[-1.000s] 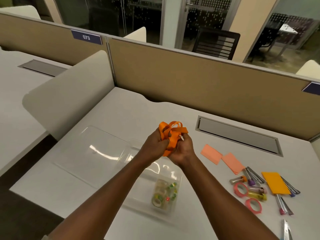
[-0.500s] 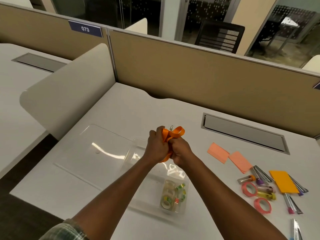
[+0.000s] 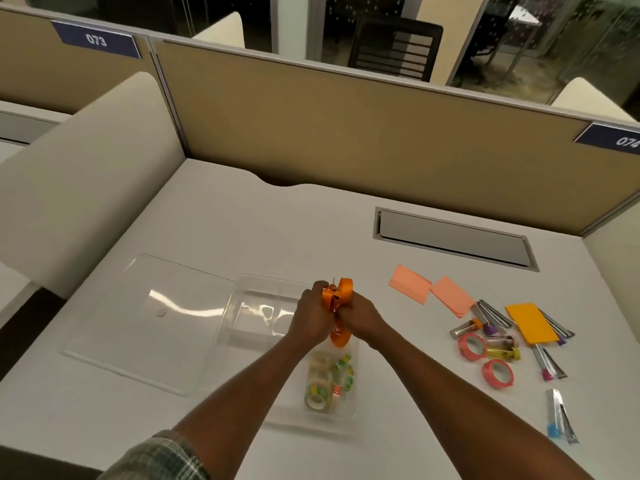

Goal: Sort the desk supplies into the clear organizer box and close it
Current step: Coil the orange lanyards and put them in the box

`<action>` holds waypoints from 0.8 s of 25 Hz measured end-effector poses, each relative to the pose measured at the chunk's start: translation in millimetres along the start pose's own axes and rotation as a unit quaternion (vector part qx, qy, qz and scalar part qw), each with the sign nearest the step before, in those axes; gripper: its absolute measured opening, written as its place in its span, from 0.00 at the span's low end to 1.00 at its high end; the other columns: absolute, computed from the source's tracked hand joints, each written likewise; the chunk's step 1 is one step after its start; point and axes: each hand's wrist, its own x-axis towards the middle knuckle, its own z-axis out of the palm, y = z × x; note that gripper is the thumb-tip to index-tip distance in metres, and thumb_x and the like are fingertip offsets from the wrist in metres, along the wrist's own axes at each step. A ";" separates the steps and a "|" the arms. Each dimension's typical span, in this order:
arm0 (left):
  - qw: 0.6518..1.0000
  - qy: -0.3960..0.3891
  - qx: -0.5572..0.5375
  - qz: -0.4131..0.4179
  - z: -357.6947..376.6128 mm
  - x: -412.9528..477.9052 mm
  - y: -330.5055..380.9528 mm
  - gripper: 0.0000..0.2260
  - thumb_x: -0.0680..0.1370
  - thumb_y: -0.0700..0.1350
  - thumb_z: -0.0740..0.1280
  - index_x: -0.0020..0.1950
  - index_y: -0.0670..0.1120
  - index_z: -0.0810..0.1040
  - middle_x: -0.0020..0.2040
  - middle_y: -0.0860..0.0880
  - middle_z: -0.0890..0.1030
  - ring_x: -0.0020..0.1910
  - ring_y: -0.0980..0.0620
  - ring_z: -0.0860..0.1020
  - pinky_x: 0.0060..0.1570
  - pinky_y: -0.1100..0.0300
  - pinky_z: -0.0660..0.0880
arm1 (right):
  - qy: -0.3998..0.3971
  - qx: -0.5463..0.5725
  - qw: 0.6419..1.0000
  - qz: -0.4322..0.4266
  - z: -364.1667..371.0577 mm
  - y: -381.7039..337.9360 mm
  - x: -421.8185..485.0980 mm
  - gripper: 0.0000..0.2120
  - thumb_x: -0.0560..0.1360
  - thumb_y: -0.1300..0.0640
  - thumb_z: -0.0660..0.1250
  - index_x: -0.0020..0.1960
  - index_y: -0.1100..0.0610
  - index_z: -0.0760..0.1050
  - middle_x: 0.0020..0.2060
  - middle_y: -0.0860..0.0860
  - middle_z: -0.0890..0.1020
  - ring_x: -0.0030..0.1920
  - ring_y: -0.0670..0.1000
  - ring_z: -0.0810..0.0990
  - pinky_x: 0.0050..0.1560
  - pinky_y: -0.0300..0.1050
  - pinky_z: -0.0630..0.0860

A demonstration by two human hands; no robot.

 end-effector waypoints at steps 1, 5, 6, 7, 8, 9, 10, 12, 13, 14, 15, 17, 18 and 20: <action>1.000 -0.011 0.014 0.005 -1.5 -0.1 -3.8 0.13 0.74 0.41 0.66 0.59 0.45 0.74 0.49 0.45 0.80 0.46 0.47 0.81 0.42 0.55 0.78 | 0.001 -0.049 0.999 -0.014 -2.3 2.3 0.0 0.12 0.74 0.63 0.62 0.54 0.56 0.78 0.52 0.56 0.83 0.51 0.56 0.80 0.49 0.47 0.74; 0.992 -0.073 0.091 0.047 -8.6 2.2 -18.2 0.16 0.72 0.43 0.70 0.58 0.45 0.75 0.51 0.45 0.76 0.47 0.47 0.78 0.44 0.55 0.76 | 0.001 -0.115 0.993 -0.036 -15.2 9.5 -2.0 0.19 0.76 0.60 0.63 0.66 0.53 0.74 0.61 0.53 0.81 0.58 0.55 0.80 0.53 0.46 0.77; 0.987 -0.089 0.120 0.063 -9.1 3.0 -20.7 0.15 0.72 0.44 0.70 0.58 0.45 0.75 0.51 0.46 0.75 0.47 0.47 0.77 0.44 0.57 0.74 | -0.001 -0.122 0.992 -0.035 -17.4 10.2 -2.2 0.19 0.76 0.61 0.63 0.66 0.52 0.74 0.61 0.53 0.81 0.57 0.54 0.80 0.53 0.45 0.78; 0.981 -0.103 0.144 0.082 -8.8 3.6 -21.8 0.14 0.73 0.45 0.70 0.57 0.45 0.76 0.50 0.46 0.74 0.47 0.47 0.77 0.43 0.57 0.74 | 0.000 -0.130 0.991 -0.039 -18.8 10.7 -2.6 0.20 0.76 0.62 0.62 0.67 0.52 0.74 0.61 0.53 0.80 0.57 0.55 0.80 0.53 0.45 0.77; 0.975 -0.120 0.159 0.100 -8.1 3.6 -21.3 0.12 0.73 0.46 0.70 0.56 0.46 0.77 0.48 0.47 0.74 0.46 0.47 0.77 0.43 0.57 0.74 | 0.003 -0.137 0.989 -0.048 -19.3 10.3 -3.1 0.20 0.76 0.63 0.62 0.67 0.52 0.74 0.61 0.54 0.80 0.57 0.55 0.80 0.54 0.45 0.77; 0.970 -0.135 0.164 0.116 -6.4 2.5 -20.1 0.10 0.74 0.46 0.69 0.54 0.46 0.77 0.47 0.47 0.74 0.45 0.47 0.76 0.43 0.56 0.74 | 0.007 -0.146 0.988 -0.059 -18.9 9.6 -3.8 0.21 0.75 0.64 0.61 0.67 0.53 0.74 0.61 0.54 0.81 0.57 0.55 0.80 0.55 0.46 0.77; 0.967 -0.150 0.162 0.129 -3.3 1.4 -19.5 0.08 0.74 0.45 0.68 0.52 0.46 0.78 0.47 0.47 0.75 0.45 0.47 0.77 0.44 0.55 0.75 | 0.011 -0.156 0.985 -0.069 -17.5 9.2 -4.8 0.20 0.75 0.64 0.61 0.66 0.53 0.75 0.60 0.54 0.81 0.56 0.55 0.80 0.56 0.48 0.77; 0.959 -0.168 0.175 0.149 5.6 -1.5 -21.6 0.07 0.77 0.44 0.65 0.52 0.45 0.79 0.50 0.46 0.79 0.47 0.47 0.78 0.46 0.52 0.77 | 0.016 -0.174 0.982 -0.078 -14.0 10.4 -7.2 0.19 0.75 0.64 0.61 0.63 0.55 0.77 0.58 0.55 0.82 0.56 0.56 0.80 0.57 0.51 0.77; 0.949 -0.164 0.209 0.171 11.3 -1.4 -26.5 0.08 0.78 0.44 0.63 0.54 0.45 0.79 0.52 0.45 0.79 0.47 0.48 0.78 0.47 0.53 0.77 | 0.022 -0.180 0.980 -0.077 -12.2 11.6 -8.5 0.18 0.75 0.63 0.61 0.62 0.56 0.78 0.57 0.55 0.82 0.56 0.56 0.80 0.57 0.50 0.77; 0.941 -0.159 0.239 0.180 16.6 -1.8 -29.6 0.10 0.80 0.45 0.60 0.57 0.45 0.78 0.53 0.45 0.79 0.47 0.50 0.78 0.47 0.55 0.76 | 0.034 -0.185 0.979 -0.075 -10.5 13.4 -10.0 0.16 0.75 0.62 0.61 0.61 0.56 0.79 0.56 0.55 0.83 0.55 0.56 0.80 0.56 0.49 0.77; 0.939 -0.143 0.255 0.181 22.9 -1.5 -35.0 0.12 0.82 0.46 0.58 0.61 0.45 0.76 0.54 0.47 0.78 0.45 0.54 0.78 0.45 0.61 0.75 | 0.051 -0.189 0.978 -0.072 -8.8 16.2 -12.1 0.15 0.76 0.61 0.61 0.61 0.56 0.79 0.56 0.55 0.82 0.55 0.55 0.80 0.56 0.48 0.76; 0.945 -0.104 0.265 0.161 31.1 -2.4 -37.0 0.14 0.83 0.44 0.56 0.65 0.44 0.74 0.51 0.54 0.77 0.41 0.65 0.78 0.39 0.73 0.72 | 0.087 -0.202 0.973 -0.067 -4.9 24.9 -19.2 0.14 0.78 0.58 0.61 0.62 0.54 0.78 0.58 0.53 0.80 0.57 0.54 0.78 0.57 0.48 0.75; 0.954 -0.098 0.249 0.133 34.0 -2.1 -34.5 0.13 0.82 0.44 0.57 0.64 0.44 0.75 0.51 0.53 0.77 0.43 0.65 0.79 0.39 0.73 0.73 | 0.103 -0.217 0.968 -0.070 -2.2 30.2 -23.8 0.14 0.79 0.57 0.60 0.63 0.54 0.77 0.59 0.52 0.79 0.58 0.53 0.77 0.57 0.49 0.75; 0.958 -0.083 0.252 0.111 40.5 0.1 -31.5 0.10 0.80 0.46 0.60 0.56 0.46 0.77 0.51 0.48 0.78 0.47 0.53 0.80 0.43 0.63 0.74 | 0.133 -0.251 0.954 -0.093 5.8 40.8 -34.1 0.13 0.79 0.55 0.59 0.62 0.53 0.76 0.57 0.50 0.79 0.56 0.53 0.77 0.53 0.50 0.76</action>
